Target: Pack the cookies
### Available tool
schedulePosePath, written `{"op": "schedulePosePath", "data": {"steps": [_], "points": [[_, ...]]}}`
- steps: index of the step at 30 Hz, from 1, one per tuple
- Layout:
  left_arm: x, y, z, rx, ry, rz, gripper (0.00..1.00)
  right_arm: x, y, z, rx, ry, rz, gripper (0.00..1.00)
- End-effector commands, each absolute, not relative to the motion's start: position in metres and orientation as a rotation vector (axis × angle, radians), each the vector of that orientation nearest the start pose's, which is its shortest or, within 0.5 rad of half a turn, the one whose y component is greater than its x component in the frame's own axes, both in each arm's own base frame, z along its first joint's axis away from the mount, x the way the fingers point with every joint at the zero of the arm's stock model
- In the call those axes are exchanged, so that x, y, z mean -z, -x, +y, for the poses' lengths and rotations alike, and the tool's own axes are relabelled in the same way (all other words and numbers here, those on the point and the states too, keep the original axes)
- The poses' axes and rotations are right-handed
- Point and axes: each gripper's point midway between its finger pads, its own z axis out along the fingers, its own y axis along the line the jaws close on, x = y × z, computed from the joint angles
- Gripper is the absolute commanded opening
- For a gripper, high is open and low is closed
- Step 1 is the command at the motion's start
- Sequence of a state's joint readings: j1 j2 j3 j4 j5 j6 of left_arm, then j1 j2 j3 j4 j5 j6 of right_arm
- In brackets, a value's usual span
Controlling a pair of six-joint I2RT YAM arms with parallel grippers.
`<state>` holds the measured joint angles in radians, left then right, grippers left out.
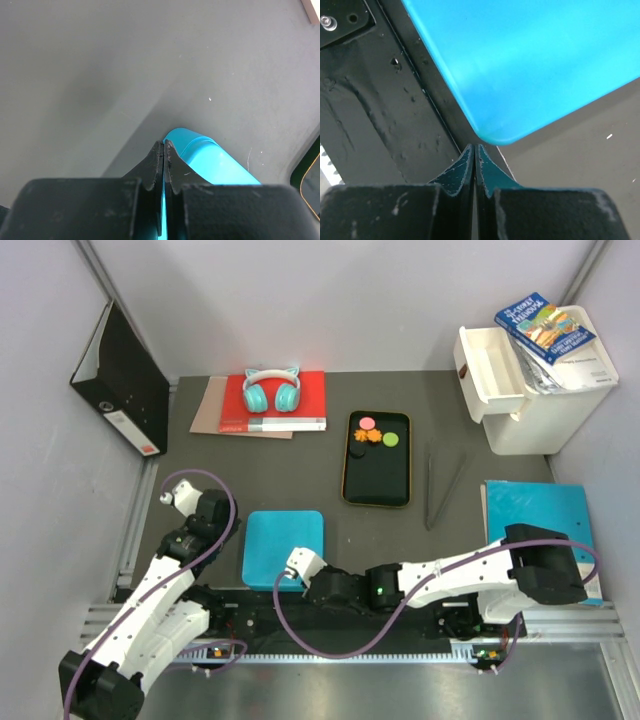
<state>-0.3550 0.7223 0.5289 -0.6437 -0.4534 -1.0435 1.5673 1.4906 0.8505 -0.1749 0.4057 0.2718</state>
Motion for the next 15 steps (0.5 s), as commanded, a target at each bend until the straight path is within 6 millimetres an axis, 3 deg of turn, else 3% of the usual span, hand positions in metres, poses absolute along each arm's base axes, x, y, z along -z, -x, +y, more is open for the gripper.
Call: {"op": "schedulePosePath", "data": {"steps": [1, 15], "points": [[-0.1009, -0.227, -0.0339, 0.158, 0.959, 2.082, 0.0, -0.0817, -0.0649, 0.3789, -0.446, 1.202, 1.94, 0.0], [-0.0983, -0.2248, -0.034, 0.158, 0.961, 2.09, 0.0, -0.0846, -0.071, 0.3869, -0.417, 1.182, 1.925, 0.0]]}}
